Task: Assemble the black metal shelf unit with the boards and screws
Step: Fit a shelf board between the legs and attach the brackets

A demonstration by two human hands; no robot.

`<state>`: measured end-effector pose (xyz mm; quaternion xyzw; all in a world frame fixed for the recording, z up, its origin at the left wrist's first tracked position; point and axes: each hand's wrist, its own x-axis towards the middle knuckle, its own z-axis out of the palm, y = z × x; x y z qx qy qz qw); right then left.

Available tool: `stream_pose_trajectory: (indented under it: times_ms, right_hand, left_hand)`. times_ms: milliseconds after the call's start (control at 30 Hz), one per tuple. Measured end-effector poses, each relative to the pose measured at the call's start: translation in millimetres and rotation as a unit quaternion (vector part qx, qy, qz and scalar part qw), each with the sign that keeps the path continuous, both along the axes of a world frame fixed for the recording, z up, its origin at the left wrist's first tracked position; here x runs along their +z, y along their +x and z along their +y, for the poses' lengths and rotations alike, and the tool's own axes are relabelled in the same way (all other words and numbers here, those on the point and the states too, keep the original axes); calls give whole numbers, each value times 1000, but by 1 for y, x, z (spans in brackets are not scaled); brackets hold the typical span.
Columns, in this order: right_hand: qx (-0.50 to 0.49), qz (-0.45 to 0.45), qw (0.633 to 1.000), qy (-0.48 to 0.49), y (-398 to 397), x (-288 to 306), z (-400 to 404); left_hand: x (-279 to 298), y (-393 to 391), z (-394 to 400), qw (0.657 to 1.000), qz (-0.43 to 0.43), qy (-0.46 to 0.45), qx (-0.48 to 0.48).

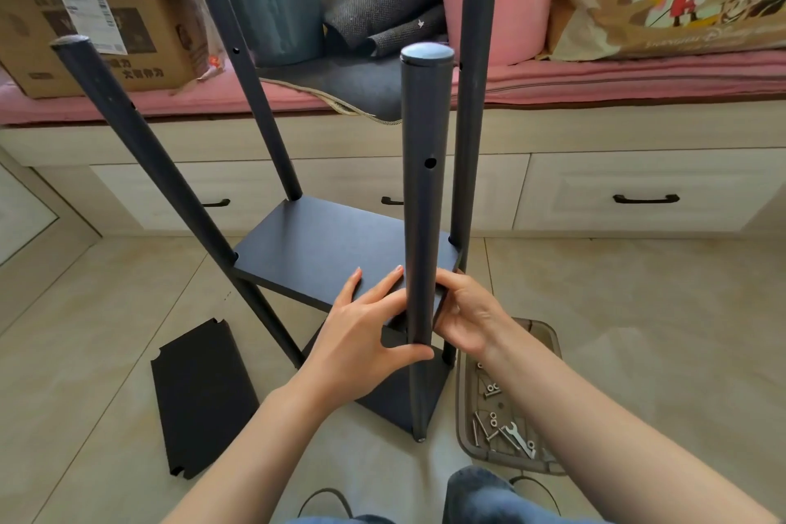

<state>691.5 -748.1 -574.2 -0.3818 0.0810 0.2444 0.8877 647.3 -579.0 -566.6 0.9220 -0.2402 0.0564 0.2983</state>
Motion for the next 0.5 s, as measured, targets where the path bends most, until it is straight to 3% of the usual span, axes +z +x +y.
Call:
stream_pose_trajectory:
  times_ms: [133, 333, 400, 500]
  right_hand:
    - [16, 4, 1000, 17, 0, 0, -10]
    - [-19, 21, 999, -37, -6, -13, -57]
    - [-33, 17, 995, -97, -10, -26, -81]
    - [-12, 14, 963, -270, -24, -56, -111]
  left_hand:
    - [-3, 0, 1, 1000, -7, -1, 4]
    - [-3, 1, -1, 999, 28, 14, 19]
    - [-2, 1, -1, 999, 36, 16, 20]
    - [0, -1, -2, 999, 42, 13, 28]
